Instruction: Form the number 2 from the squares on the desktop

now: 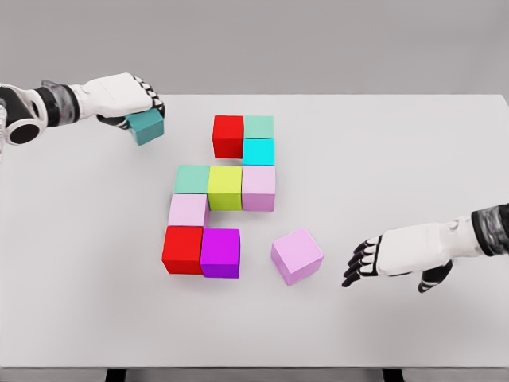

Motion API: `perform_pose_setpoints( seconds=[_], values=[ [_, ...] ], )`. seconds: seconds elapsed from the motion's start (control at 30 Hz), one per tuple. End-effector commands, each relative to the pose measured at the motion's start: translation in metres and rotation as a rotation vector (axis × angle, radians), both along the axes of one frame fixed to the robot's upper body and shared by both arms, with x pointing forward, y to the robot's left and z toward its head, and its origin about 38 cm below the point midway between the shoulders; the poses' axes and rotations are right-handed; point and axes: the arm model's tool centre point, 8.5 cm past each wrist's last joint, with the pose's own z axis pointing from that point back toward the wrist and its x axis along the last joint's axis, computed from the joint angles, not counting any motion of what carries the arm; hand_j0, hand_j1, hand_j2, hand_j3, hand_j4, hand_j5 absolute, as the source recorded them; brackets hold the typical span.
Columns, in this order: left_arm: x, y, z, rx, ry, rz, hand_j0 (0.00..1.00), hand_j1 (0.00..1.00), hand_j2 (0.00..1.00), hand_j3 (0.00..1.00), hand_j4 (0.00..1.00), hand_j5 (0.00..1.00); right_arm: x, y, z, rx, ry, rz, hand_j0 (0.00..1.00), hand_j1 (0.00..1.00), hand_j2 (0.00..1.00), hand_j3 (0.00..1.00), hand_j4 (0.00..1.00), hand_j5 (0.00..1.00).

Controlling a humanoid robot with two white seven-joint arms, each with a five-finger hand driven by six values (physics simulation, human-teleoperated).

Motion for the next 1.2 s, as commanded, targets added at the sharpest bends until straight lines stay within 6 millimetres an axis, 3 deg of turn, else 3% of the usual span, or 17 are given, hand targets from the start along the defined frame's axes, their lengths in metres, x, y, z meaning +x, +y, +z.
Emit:
perform_pose_setpoints(
  seconds=[0.0, 0.13, 0.33, 0.47, 0.6, 0.7, 0.87, 0.9, 1.17],
  values=[
    [0.001, -0.005, 0.0, -0.012, 0.0, -0.004, 0.62, 0.62, 0.62, 0.62, 0.62, 0.62, 0.001, 0.016, -0.003, 0.025, 0.008, 0.03, 1.0, 1.0, 1.0, 1.0, 1.0, 1.0],
    [0.002, -0.01, 0.001, -0.017, -0.002, -0.012, 0.62, 0.62, 0.62, 0.62, 0.62, 0.62, 0.002, 0.021, -0.003, 0.033, 0.007, 0.042, 1.0, 1.0, 1.0, 1.0, 1.0, 1.0],
    [0.007, -0.014, 0.0, -0.022, 0.0, -0.002, 0.63, 0.63, 0.63, 0.63, 0.63, 0.63, 0.009, 0.009, 0.001, -0.011, -0.036, 0.022, 1.0, 1.0, 1.0, 1.0, 1.0, 1.0],
    [0.01, -0.018, 0.0, -0.025, 0.003, 0.004, 0.67, 0.67, 0.67, 0.67, 0.67, 0.67, 0.005, -0.008, 0.004, -0.002, -0.043, -0.03, 1.0, 1.0, 1.0, 1.0, 1.0, 1.0],
    [0.012, -0.016, -0.002, -0.023, 0.006, 0.017, 0.73, 0.73, 0.73, 0.73, 0.73, 0.73, -0.002, -0.041, 0.013, -0.063, -0.045, -0.091, 1.0, 1.0, 1.0, 1.0, 1.0, 1.0],
    [0.014, -0.021, -0.002, -0.025, 0.008, 0.015, 0.88, 0.88, 0.88, 0.88, 0.88, 0.88, -0.003, -0.041, 0.011, -0.09, -0.031, -0.073, 1.0, 1.0, 1.0, 1.0, 1.0, 1.0],
    [0.014, -0.021, -0.002, -0.025, 0.008, 0.015, 0.88, 0.88, 0.88, 0.88, 0.88, 0.88, -0.003, -0.041, 0.011, -0.09, -0.031, -0.073, 1.0, 1.0, 1.0, 1.0, 1.0, 1.0],
    [0.014, -0.021, -0.003, -0.028, 0.009, 0.015, 1.0, 1.0, 1.0, 1.0, 1.0, 1.0, -0.004, -0.022, 0.0, -0.073, -0.01, -0.025, 1.0, 1.0, 1.0, 1.0, 1.0, 1.0],
    [0.014, -0.02, -0.003, -0.027, 0.01, 0.018, 1.0, 1.0, 1.0, 1.0, 1.0, 1.0, 0.0, -0.019, 0.004, -0.067, -0.023, -0.02, 1.0, 1.0, 1.0, 1.0, 1.0, 1.0]
  ],
)
